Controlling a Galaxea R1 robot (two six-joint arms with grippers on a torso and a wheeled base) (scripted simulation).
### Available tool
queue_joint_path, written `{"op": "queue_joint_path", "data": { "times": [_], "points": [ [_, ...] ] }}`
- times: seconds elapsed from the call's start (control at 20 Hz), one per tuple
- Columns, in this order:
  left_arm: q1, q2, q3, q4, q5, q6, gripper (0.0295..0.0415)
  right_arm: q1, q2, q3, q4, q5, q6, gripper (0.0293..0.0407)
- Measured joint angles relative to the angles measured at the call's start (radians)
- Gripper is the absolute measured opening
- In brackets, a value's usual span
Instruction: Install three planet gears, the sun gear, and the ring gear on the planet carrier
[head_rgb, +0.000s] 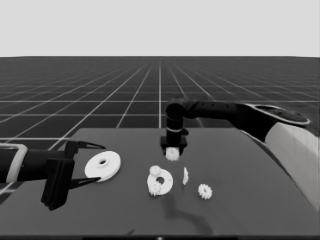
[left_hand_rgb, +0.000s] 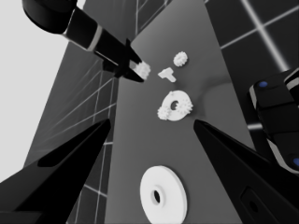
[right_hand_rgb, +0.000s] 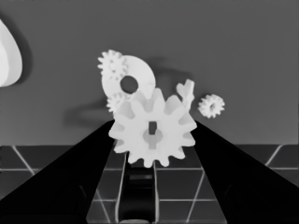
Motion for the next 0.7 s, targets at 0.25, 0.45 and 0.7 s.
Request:
{"op": "queue_joint_path", "data": {
  "times": [0.25, 0.45, 0.7],
  "points": [
    [0.000, 0.000, 0.000, 0.000, 0.000, 0.000, 0.0385, -0.328, 0.028, -0.096, -0.318, 0.079, -0.055, 0.0312],
    [0.000, 0.000, 0.000, 0.000, 0.000, 0.000, 0.0385, -0.362, 0.041, -0.139, -0.349, 0.099, -0.079, 0.0312],
    [0.000, 0.000, 0.000, 0.000, 0.000, 0.000, 0.0385, -0.367, 0.043, -0.144, -0.353, 0.101, -0.082, 0.0381]
  ]
}}
